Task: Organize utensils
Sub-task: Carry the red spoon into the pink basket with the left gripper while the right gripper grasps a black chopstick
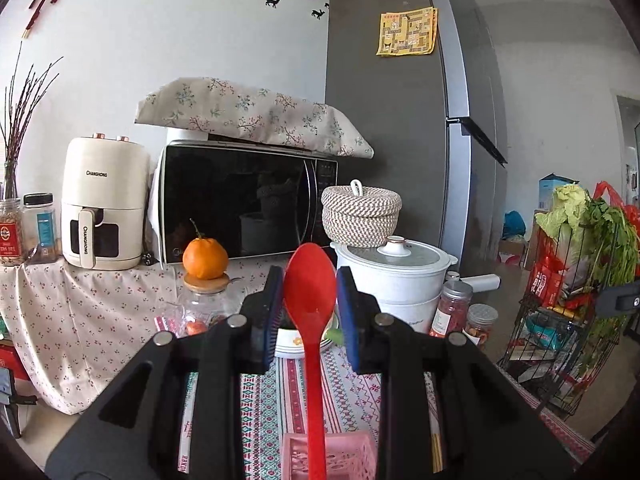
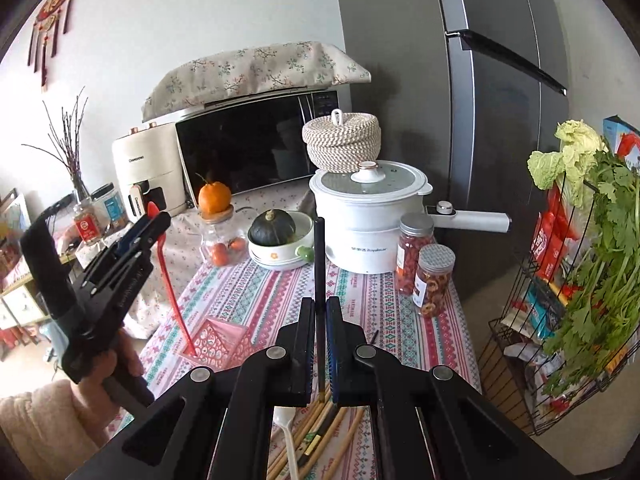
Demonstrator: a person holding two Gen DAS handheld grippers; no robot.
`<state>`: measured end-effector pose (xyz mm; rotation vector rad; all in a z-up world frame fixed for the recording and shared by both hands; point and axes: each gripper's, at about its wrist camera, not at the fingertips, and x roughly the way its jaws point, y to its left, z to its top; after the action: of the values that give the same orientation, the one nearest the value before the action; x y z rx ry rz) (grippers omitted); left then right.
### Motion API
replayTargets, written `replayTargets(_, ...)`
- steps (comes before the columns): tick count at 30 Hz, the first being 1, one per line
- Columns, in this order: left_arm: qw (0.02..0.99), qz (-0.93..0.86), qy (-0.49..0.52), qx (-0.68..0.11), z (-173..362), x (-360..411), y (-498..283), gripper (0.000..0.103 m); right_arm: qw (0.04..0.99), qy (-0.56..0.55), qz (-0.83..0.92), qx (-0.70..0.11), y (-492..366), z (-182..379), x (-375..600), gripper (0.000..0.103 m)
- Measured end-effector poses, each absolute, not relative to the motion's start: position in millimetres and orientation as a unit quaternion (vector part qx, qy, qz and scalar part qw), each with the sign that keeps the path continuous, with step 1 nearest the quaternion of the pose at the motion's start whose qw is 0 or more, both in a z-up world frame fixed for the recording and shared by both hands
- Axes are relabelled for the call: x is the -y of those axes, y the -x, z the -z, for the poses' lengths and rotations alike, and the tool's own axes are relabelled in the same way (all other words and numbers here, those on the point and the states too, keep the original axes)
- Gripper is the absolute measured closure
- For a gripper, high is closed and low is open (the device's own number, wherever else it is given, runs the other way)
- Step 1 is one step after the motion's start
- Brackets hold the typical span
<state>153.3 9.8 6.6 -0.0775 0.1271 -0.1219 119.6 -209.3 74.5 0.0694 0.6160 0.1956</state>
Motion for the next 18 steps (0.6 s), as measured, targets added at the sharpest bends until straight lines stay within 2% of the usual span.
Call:
replayTargets(7, 0.992, 0.062, 0.044, -0.098, 9, -16, -162, 0.074, 0.946, -0.034, -0.11, -0.304, -112, -79, 201, 0.098)
replayTargets(9, 0.988, 0.065, 0.046, -0.134, 11, -17, -169, 0.067, 0.947, -0.032, -0.114, -0.3, -110, -83, 196, 0.098)
replayTargets(10, 0.984, 0.069, 0.049, -0.158, 12, -19, -173, 0.054, 0.947, -0.031, -0.116, -0.299, -109, -85, 193, 0.098)
replayTargets(11, 0.98, 0.068, 0.054, -0.177, 13, -20, -174, 0.046, 0.947, -0.03, -0.119, -0.297, -108, -87, 190, 0.098)
replayTargets(15, 0.972, 0.067, 0.068, -0.215, 6, -34, -163, 0.038, 0.949, -0.028, -0.132, -0.286, -108, -100, 177, 0.098)
replayTargets(18, 0.965, 0.064, 0.07, -0.244, 1, -45, -147, 0.025, 0.95, -0.032, -0.143, -0.275, -110, -112, 165, 0.098)
